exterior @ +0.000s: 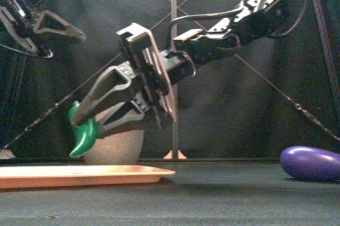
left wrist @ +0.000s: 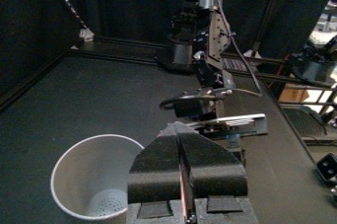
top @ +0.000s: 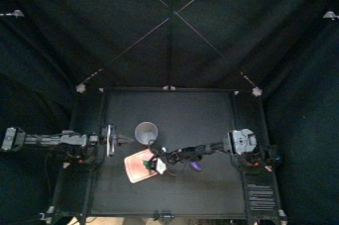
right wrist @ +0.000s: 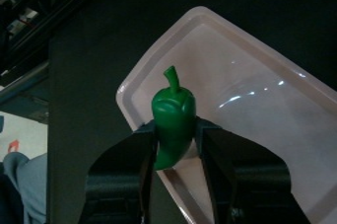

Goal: Pick the green pepper then place it on the pink plate
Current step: Drop green pepper on the pink plate and return to neutral

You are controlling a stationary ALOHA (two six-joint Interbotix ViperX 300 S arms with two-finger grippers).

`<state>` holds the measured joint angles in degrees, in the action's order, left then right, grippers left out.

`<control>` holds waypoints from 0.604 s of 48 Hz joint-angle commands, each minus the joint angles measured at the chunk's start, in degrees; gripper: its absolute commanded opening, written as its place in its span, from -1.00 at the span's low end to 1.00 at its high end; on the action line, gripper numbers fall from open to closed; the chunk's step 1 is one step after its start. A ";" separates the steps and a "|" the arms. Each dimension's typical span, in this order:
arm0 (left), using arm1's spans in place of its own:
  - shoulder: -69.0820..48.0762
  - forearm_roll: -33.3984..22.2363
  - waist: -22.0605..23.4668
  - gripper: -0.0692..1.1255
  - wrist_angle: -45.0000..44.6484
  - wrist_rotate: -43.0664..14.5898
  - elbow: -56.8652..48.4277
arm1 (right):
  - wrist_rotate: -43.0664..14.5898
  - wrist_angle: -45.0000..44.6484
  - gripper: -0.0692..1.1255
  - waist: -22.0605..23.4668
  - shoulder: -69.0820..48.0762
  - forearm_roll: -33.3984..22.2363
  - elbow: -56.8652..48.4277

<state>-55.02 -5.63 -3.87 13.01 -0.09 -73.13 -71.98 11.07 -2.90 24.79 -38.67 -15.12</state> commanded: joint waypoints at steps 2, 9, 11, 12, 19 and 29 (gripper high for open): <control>0.09 0.00 -0.09 -0.89 0.26 0.00 0.62 | 0.18 -3.34 0.29 0.18 -0.53 0.26 3.08; 0.09 0.00 -0.09 -0.89 0.26 0.18 0.35 | 0.35 -6.68 0.43 0.26 -0.44 0.09 4.13; 0.09 0.00 -0.09 -0.89 0.26 0.18 0.26 | 0.44 -7.21 0.44 0.18 -0.44 0.00 4.31; 0.09 0.00 -0.09 -0.89 0.26 0.18 0.26 | 0.44 -7.47 0.44 0.09 -0.44 0.00 4.39; 0.09 0.00 -0.09 -0.89 0.26 0.18 0.18 | 0.44 -8.70 0.44 -0.26 -1.32 -0.09 4.48; 0.09 0.00 -0.18 -0.89 0.26 0.18 0.18 | 0.70 -13.71 0.44 -0.88 -7.21 -1.85 2.46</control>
<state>-55.11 -5.63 -3.87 13.01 0.09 -73.65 -71.46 -0.88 -3.52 23.47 -39.55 -12.48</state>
